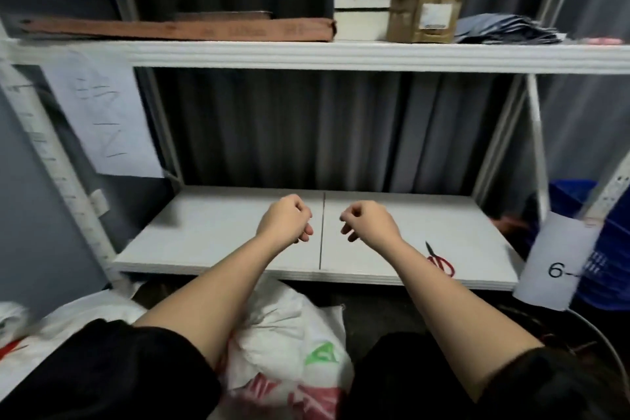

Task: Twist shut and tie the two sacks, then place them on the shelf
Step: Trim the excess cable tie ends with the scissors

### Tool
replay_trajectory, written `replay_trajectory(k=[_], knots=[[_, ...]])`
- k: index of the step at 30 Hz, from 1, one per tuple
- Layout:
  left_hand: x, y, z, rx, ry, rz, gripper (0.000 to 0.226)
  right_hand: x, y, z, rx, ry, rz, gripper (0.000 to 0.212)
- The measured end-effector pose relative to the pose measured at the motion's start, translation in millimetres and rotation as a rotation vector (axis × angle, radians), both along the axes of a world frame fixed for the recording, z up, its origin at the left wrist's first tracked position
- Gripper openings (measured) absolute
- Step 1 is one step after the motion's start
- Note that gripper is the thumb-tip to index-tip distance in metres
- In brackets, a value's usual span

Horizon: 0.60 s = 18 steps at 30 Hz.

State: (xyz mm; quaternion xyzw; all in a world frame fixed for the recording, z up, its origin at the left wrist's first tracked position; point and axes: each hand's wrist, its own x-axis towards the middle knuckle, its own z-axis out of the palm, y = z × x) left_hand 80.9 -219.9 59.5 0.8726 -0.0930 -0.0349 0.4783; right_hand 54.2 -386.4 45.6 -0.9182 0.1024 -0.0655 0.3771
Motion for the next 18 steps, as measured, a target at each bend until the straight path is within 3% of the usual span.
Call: replay_trajectory(k=[10,18], knots=[[70,-185,-85,0.089,0.119,-0.165,0.013,54,-197,-107,-0.095,0.239,-0.323,0.020],[125,-262,-177,0.104,0.217,-0.219,0.013,103,-288,-230,-0.197,0.429,-0.503,0.029]])
